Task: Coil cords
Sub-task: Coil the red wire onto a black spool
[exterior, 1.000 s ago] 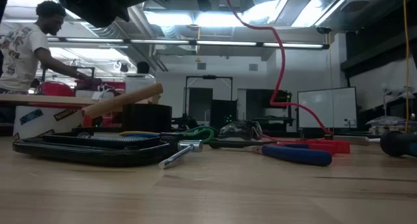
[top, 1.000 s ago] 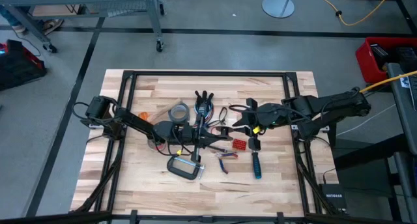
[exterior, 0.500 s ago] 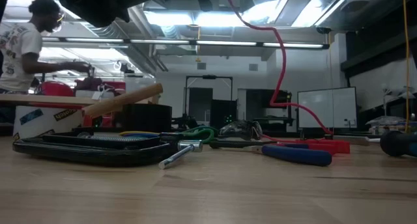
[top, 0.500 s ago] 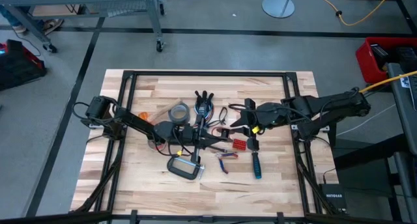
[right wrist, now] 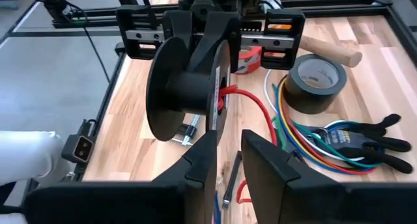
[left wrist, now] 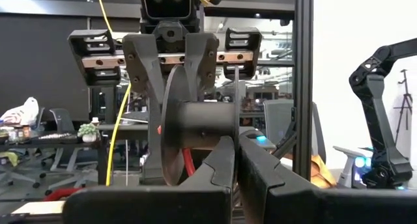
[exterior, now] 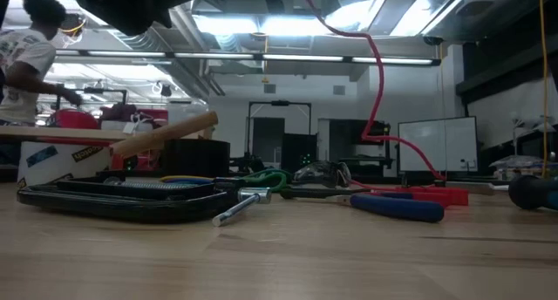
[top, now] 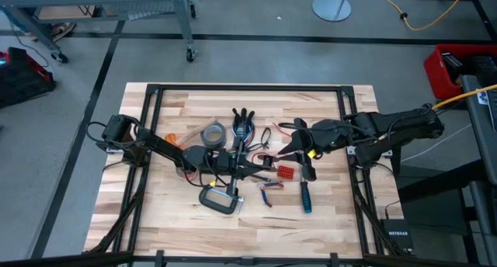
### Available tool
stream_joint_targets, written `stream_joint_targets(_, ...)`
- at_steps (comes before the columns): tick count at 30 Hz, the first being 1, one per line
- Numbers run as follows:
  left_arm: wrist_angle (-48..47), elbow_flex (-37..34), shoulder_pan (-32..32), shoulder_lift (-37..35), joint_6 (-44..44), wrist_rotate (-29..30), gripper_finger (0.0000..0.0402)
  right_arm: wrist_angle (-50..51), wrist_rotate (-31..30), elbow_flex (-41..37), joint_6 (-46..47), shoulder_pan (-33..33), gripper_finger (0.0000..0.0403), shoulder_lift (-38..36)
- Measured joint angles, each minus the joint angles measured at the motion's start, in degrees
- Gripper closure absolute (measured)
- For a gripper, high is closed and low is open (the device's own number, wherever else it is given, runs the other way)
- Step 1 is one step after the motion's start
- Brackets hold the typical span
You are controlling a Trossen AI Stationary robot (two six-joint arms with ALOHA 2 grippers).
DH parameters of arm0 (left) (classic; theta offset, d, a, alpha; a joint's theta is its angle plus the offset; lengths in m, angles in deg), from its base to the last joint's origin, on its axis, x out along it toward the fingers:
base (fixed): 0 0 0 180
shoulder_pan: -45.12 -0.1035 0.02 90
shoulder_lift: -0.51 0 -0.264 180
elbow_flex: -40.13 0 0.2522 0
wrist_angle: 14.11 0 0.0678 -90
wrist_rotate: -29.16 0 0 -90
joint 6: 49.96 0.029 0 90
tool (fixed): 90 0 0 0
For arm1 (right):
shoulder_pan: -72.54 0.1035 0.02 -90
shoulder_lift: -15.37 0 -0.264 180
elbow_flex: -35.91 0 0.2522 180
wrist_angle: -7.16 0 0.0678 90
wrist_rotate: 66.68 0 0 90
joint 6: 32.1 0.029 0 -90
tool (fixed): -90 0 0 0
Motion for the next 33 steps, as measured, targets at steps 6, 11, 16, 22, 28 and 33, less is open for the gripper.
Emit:
stream_joint_targets(6, 0.0, 0.0, 0.0, 0.0, 0.0, -0.2, 0.0401, 0.0, 1.4, 0.0, 0.0, 0.0, 0.0326, 0.0)
stream_joint_targets(11, 0.0, 0.0, 0.2, 0.0, 0.0, 0.0, 0.0401, 0.1, 3.0, 0.0, 0.0, 0.0, 0.0326, 0.0)
stream_joint_targets(16, 0.0, 0.0, 0.5, 0.0, 0.0, 0.3, 0.0401, 0.1, 5.1, 0.0, 0.0, 0.0, 0.0326, 0.0)
stream_joint_targets(22, 0.0, 0.0, 0.8, 0.0, 0.0, 0.2, 0.0401, -0.2, 5.3, 0.0, 0.0, 0.0, 0.0326, 0.0)
stream_joint_targets(28, 0.1, 0.0, 0.8, 0.0, 0.0, 0.1, 0.0401, -0.5, 3.4, 0.0, 0.0, 0.0, 0.0326, 0.0)
stream_joint_targets(33, 1.4, 0.0, 0.8, 0.0, 0.0, 0.0, 0.0401, -0.6, 1.0, 0.0, 0.0, 0.0, 0.0326, 0.3)
